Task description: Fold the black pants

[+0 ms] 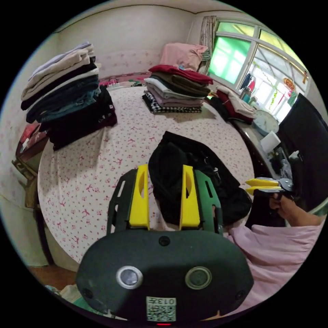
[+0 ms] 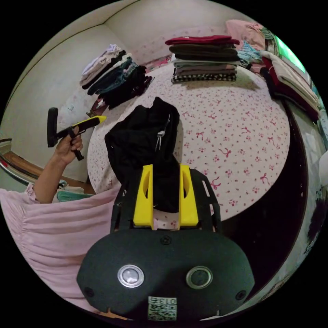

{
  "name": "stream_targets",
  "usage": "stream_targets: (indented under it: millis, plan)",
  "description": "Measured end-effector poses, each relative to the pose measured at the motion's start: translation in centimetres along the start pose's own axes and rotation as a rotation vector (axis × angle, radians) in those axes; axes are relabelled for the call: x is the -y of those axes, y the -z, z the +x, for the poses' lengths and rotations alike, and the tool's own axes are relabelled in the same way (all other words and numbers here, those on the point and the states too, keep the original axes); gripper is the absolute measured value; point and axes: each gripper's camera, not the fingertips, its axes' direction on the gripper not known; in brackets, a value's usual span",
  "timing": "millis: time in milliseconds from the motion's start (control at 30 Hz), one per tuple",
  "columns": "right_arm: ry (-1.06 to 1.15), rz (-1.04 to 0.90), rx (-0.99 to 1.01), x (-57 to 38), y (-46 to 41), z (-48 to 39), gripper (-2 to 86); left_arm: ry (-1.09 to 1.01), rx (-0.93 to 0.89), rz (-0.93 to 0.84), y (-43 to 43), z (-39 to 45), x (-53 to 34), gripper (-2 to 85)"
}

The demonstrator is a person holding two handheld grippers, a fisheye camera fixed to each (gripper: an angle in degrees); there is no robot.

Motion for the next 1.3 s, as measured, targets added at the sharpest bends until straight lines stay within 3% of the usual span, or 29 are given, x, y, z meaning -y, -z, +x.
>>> stream_targets:
  millis: [133,267,367,500,600,700,733,833,867,967,1033,1167,1300]
  plan:
    - [0.027,-0.097,0.026,1.5,-4.3,-1.0,11.1,0.028,-0.026,-0.187,-4.7,-1.0,0.8,13.3]
    - [0.008,-0.127,0.08,3.2,-6.6,-0.9,5.7,0.089,-0.192,-0.31,-7.7,-1.7,-0.4,4.4]
    - [0.083,-0.085,0.055,4.9,-5.4,-1.8,4.7,0.099,-0.292,-0.174,-4.2,-2.1,-1.0,3.2]
    - [0.231,0.214,-0.038,8.5,2.6,-3.9,4.5,0.067,-0.337,0.048,4.2,-2.7,-2.0,2.0]
    - [0.397,0.448,-0.065,10.1,7.3,-7.5,4.8,-0.023,-0.189,0.217,11.9,-1.1,-3.8,1.3]
    - [0.474,0.597,-0.121,10.8,7.6,-10.0,5.8,-0.103,0.058,0.176,13.8,1.0,-6.6,1.1]
    - [0.44,0.55,-0.062,11.5,6.3,-9.8,6.6,-0.055,0.061,0.075,12.3,0.9,-7.9,1.1]
    - [0.303,0.263,0.034,12.9,2.6,-7.9,7.3,0.04,-0.181,-0.233,7.2,-0.4,-12.3,1.0]
    - [0.262,0.234,0.071,12.0,1.8,-6.9,7.1,0.106,-0.167,-0.298,6.2,-1.2,-14.1,1.1]
    - [0.229,0.215,-0.011,7.6,1.2,-5.1,7.4,0.316,-0.177,-0.215,7.7,-4.2,-17.7,1.5]
    - [0.2,0.097,-0.041,4.1,0.0,-3.4,8.1,0.389,-0.168,-0.144,9.1,-6.2,-18.5,2.1]
    - [0.158,-0.064,-0.084,-0.3,-2.3,-1.6,9.9,0.283,-0.086,-0.103,9.6,-7.7,-15.2,6.8]
    - [0.159,-0.169,-0.099,-2.4,-5.0,-1.8,9.6,0.155,-0.156,-0.15,5.9,-6.6,-10.8,10.2]
